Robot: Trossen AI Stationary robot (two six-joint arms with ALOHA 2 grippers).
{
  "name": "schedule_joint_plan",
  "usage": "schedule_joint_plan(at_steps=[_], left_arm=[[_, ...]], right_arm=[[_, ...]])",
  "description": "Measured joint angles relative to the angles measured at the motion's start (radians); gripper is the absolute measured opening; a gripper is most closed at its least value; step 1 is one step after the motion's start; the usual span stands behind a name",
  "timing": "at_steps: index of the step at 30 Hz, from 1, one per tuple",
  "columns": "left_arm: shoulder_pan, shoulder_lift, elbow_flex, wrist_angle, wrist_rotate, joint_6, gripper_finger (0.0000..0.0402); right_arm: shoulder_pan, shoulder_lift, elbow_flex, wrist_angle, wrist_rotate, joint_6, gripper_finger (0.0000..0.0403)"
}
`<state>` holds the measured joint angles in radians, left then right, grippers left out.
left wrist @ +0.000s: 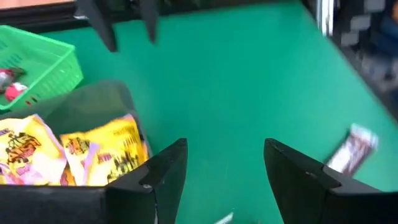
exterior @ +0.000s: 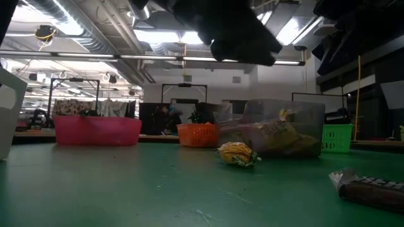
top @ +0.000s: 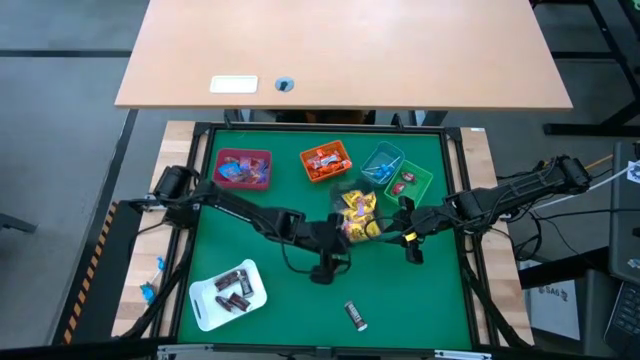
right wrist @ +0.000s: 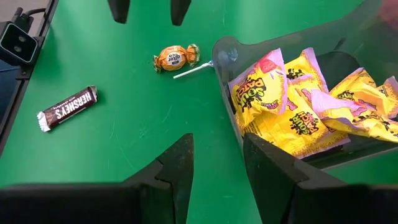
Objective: Sort candy
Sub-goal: Put the orange chocolate into the green bin
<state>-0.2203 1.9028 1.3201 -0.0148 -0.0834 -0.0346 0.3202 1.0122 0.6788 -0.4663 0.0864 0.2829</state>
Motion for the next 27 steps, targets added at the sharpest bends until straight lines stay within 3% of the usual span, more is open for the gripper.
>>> schedule_joint_plan(at_steps=[10,13,27], left_arm=[[-0.040,0.063,0.000,-0.090,0.042,0.329,0.0197],[-0.042,0.090,-0.001,-0.115,0.085,0.358,0.0197],[-0.033,0.107,-0.001,-0.219,0.091,0.438,0.0197]], right_arm=[[0.001,0.000,0.001,-0.004,0.000,0.000,0.0138],[0.001,0.000,0.001,-0.006,0.000,0.000,0.0138],[0.001,0.000,0.001,-0.006,0.000,0.000,0.0138]])
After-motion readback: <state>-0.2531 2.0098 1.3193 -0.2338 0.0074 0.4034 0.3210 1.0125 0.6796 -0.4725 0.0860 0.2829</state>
